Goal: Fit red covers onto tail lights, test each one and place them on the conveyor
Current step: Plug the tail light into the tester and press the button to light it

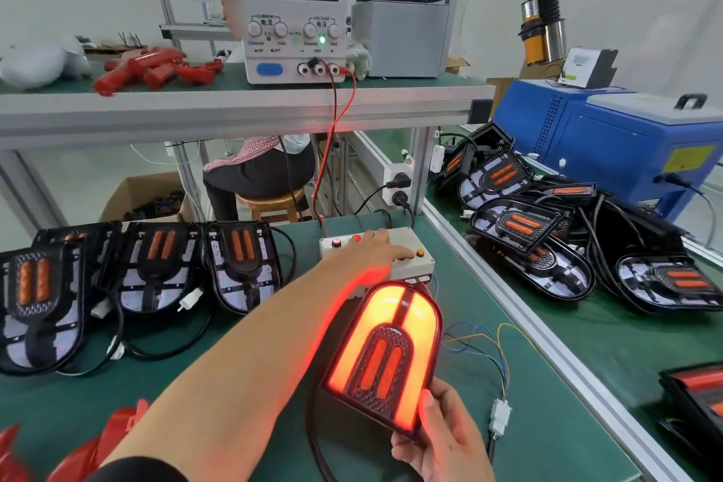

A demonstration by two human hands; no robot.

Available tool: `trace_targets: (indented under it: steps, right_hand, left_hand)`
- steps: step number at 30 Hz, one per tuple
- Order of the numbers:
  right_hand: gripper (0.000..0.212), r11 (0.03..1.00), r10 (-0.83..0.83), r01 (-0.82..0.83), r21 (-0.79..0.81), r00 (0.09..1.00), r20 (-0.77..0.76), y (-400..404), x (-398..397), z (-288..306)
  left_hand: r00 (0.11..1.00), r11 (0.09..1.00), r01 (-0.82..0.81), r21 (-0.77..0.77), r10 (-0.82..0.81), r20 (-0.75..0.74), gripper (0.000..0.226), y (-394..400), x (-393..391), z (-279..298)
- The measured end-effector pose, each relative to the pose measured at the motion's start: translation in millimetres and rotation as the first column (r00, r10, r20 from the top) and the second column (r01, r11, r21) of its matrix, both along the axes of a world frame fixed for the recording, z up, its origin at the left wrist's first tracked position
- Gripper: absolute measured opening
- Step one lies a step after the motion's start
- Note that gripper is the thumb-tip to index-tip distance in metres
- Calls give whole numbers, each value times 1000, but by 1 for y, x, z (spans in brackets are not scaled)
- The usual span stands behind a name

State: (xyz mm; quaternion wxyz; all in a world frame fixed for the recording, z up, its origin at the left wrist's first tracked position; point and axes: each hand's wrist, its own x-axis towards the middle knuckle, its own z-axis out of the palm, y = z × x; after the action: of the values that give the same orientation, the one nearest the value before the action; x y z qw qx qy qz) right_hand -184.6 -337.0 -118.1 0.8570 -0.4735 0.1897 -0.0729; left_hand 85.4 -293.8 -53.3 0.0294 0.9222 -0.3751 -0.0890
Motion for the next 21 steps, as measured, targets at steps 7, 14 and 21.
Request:
trace_targets:
  steps: [7,14,21]
  right_hand:
    - [18,1000,-12,12,-10,1000,-1,2,-2,2]
    - [19,1000,-13,13,3,1000,-5,1,-1,0]
    - [19,1000,2,-2,-1,1000,-11,0,-1,-1]
  left_hand:
    - [1000,1000,-6,-29,6,-3,66,3,3,-8]
    - [1000,1000,2,-28,-2,-12,63,2,3,-6]
    - [999,999,33,-4,-33,19,70,2,1,-4]
